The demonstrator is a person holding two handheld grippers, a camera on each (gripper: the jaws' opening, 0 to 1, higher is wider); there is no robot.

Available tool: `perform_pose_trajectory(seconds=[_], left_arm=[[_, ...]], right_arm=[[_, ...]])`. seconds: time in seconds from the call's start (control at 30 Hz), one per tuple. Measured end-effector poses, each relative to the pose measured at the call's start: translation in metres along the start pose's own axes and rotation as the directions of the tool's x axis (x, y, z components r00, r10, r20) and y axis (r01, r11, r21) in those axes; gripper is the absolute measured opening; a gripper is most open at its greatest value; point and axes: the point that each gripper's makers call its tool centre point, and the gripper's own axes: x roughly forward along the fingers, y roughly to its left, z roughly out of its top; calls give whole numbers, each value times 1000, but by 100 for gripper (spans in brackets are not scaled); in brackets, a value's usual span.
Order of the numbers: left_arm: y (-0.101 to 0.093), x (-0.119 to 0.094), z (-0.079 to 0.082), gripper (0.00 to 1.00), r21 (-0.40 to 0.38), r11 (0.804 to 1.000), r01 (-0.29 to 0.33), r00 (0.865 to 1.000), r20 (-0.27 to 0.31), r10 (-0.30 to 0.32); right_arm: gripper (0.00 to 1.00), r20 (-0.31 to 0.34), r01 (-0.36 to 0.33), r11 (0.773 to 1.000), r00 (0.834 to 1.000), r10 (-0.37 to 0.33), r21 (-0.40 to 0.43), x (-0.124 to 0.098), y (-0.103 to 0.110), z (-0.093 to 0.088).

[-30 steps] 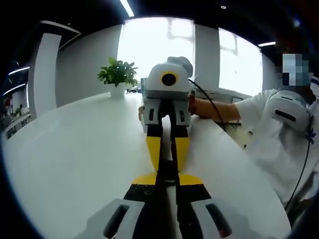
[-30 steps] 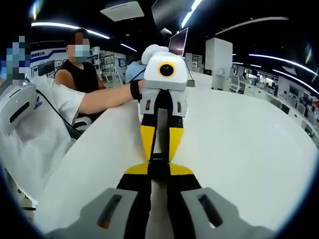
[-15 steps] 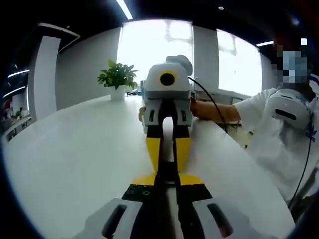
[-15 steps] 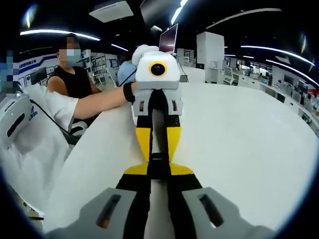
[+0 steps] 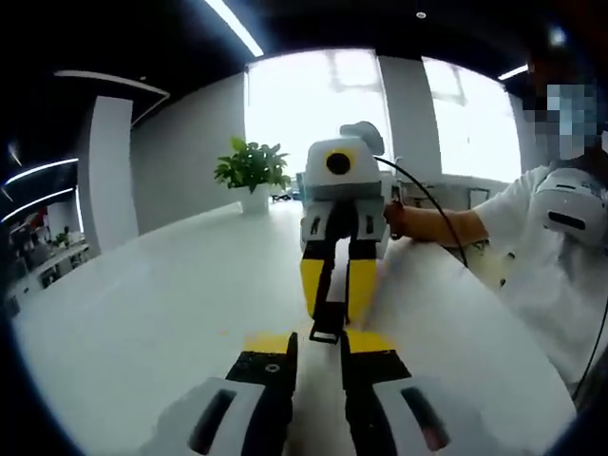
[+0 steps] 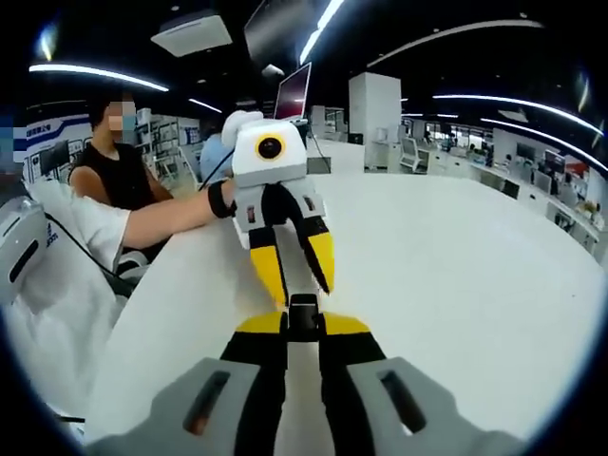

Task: Snap the two parts of the plastic buckle together until the buckle closes and remains connected.

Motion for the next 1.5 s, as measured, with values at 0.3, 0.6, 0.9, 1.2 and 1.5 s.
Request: perform_pose_trajectory(seconds=[0.3, 0.6, 0.9, 1.2, 1.5], left_arm=[[44, -12, 23, 99, -97, 963, -253, 955, 135, 264], [79, -48, 45, 99, -179, 883, -434, 872, 164, 462], [100, -100, 63, 94, -206, 808, -552, 784, 202, 587], [111, -110, 53, 95, -224, 776, -590, 761, 167, 627], [111, -107, 49, 96, -220, 776, -591, 764, 157, 626]], right_arm=[[10, 19, 91, 996, 996, -92, 3, -4, -14, 0], [10, 62, 327, 939, 940, -334, 106, -35, -58, 16], [10, 102, 475, 860, 861, -498, 185, -86, -96, 26], [10, 65, 463, 853, 869, -490, 242, -83, -102, 14], [10, 70, 458, 859, 872, -484, 229, -81, -98, 16]])
